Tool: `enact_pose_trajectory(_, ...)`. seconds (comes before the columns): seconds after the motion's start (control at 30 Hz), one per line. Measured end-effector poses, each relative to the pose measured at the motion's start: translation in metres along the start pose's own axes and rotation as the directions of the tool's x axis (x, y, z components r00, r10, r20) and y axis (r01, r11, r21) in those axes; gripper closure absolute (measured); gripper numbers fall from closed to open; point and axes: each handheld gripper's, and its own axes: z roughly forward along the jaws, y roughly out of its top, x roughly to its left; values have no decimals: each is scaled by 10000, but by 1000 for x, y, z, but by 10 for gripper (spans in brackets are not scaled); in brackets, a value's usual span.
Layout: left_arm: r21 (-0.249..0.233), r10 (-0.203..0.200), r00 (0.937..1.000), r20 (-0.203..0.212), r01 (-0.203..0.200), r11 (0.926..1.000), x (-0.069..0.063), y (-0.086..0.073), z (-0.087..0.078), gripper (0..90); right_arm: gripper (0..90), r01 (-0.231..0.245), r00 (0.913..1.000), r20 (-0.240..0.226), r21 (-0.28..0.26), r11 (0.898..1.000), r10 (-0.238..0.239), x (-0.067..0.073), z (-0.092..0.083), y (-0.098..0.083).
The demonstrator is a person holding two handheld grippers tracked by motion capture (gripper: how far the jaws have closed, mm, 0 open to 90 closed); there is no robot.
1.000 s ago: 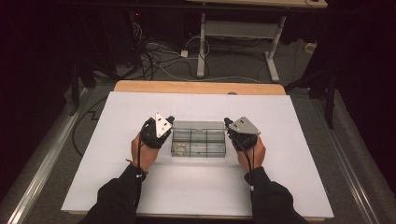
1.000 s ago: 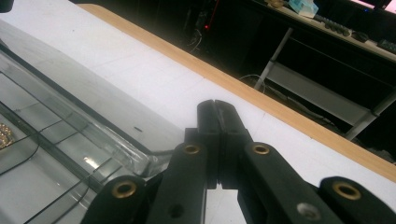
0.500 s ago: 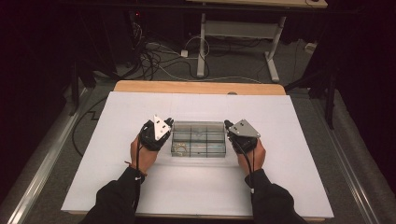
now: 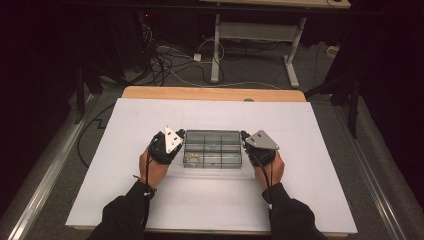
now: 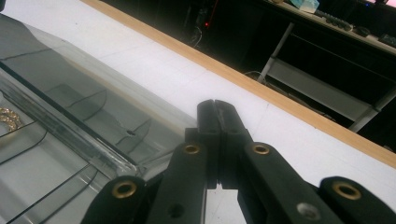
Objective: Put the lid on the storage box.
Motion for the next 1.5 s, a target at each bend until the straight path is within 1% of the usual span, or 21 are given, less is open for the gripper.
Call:
enact_pose_trajectory(0.13,29,52,10000,26,-52,10000,-1,-2,-1,843,900,-13,10000,5,3,10000,13,1,-1,-2)
enact_pose_trajectory(0.2,-47,56,9995,297,-55,10000,-2,-2,-2,842,893,-38,10000,-79,4,10000,38,1,-1,-2)
enact_pose_trajectory(0.27,6,530,9983,231,-531,9986,-8,0,-2,842,886,164,9995,-287,128,9998,-160,5,1,-2)
enact_pose_trajectory(0.33,-37,915,9956,198,-914,9958,-15,2,-2,842,887,593,9977,-346,166,9981,-587,12,1,-1)
enact_pose_trajectory(0.43,-65,1002,9942,383,-1001,9950,-17,3,-3,843,887,777,9958,-496,101,9969,-771,18,1,0)
enact_pose_trajectory(0.53,-54,882,9943,604,-880,9961,-17,2,-4,843,886,611,9958,-689,96,9981,-603,17,-1,-1)
enact_pose_trajectory(0.6,-100,766,9942,751,-761,9971,-16,1,-5,842,886,376,9961,-802,12,9993,-374,15,-3,-1)
enact_pose_trajectory(0.67,-77,786,9930,883,-782,9969,-16,0,-6,842,885,132,9952,-964,-120,9998,-143,13,-6,-2)
enact_pose_trajectory(0.73,-81,798,9915,1027,-793,9968,-16,-1,-6,840,865,-6,9919,-1267,-30,10000,2,12,-7,-3)
enact_pose_trajectory(0.8,-94,754,9906,1140,-749,9971,-16,-2,-7,837,860,-64,9909,-1348,54,10000,71,12,-8,-5)
enact_pose_trajectory(0.87,-124,727,9898,1229,-717,9973,-16,-2,-7,807,833,-53,9898,-1425,78,10000,63,12,-9,-5)
enact_pose_trajectory(0.93,-123,783,9881,1325,-774,9969,-16,-1,-7,804,821,-102,9903,-1388,0,9999,101,11,-11,-4)
enact_pose_trajectory(1.0,-156,814,9868,1399,-800,9967,-18,-1,-7,761,782,-241,9915,-1284,-117,9996,224,10,-12,-4)
enact_pose_trajectory(1.07,-193,874,9847,1505,-855,9962,-18,0,-7,761,761,-311,9912,-1288,-130,9994,292,8,-13,-4)
enact_pose_trajectory(1.13,-224,891,9844,1518,-867,9960,-19,0,-7,722,715,-382,9911,-1283,-136,9992,362,7,-14,-5)
enact_pose_trajectory(1.17,-241,891,9847,1495,-865,9960,-19,0,-7,720,697,-429,9908,-1287,-156,9990,406,6,-14,-5)
enact_pose_trajectory(1.27,-245,908,9851,1460,-881,9958,-20,1,-7,655,646,-500,9907,-1277,-219,9985,468,3,-16,-5)
enact_pose_trajectory(1.3,-261,915,9843,1508,-886,9957,-20,1,-8,633,616,-530,9905,-1286,-233,9983,496,3,-16,-5)
enact_pose_trajectory(1.37,-277,904,9826,1621,-871,9958,-20,1,-8,584,606,-559,9913,-1206,-290,9980,520,3,-17,-5)
enact_pose_trajectory(1.43,-305,910,9808,1726,-870,9957,-21,1,-8,529,569,-580,9918,-1164,-461,9973,523,3,-19,-6)
enact_pose_trajectory(1.5,-270,978,9785,1814,-944,9952,-22,1,-7,487,531,-597,9905,-1264,-453,9972,535,2,-19,-5)
